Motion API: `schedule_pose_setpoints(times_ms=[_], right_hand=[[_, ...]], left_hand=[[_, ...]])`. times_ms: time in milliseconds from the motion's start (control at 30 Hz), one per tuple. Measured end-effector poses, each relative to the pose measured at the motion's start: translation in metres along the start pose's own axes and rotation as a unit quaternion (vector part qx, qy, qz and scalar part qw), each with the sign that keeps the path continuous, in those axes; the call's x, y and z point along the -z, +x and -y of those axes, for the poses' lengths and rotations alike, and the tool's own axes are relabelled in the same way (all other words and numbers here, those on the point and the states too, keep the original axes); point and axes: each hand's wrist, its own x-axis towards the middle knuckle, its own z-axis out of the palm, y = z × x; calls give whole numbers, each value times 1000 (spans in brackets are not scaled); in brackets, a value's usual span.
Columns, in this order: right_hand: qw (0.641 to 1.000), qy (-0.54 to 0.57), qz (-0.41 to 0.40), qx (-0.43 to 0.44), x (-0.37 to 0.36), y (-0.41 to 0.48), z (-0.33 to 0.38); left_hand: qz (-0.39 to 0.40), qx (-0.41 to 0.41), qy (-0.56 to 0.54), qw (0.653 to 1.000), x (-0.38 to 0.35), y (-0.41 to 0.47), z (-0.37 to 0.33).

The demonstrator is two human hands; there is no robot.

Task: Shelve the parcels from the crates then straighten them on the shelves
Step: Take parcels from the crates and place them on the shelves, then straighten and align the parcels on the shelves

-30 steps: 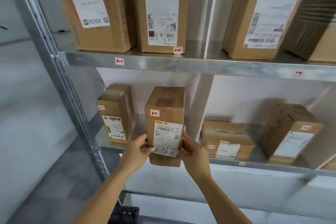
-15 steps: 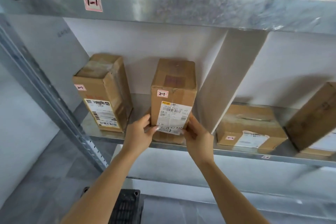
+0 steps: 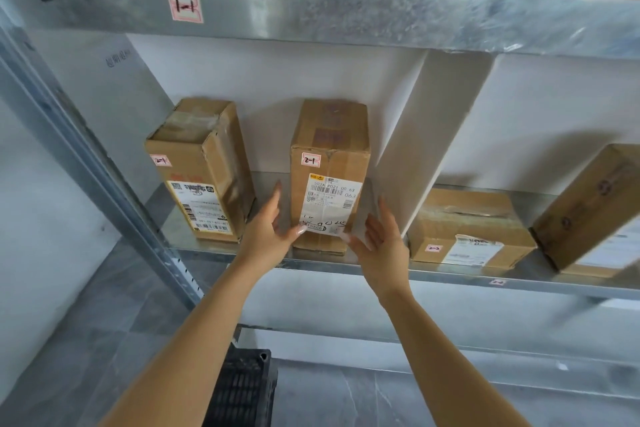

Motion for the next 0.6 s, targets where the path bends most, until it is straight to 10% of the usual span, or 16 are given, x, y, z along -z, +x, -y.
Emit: schedule_pose_setpoints(times_ms=[600], right_hand=[[997, -20, 72, 4, 133, -155, 134]], left_hand=[[21, -41, -9, 999, 90, -196, -133]])
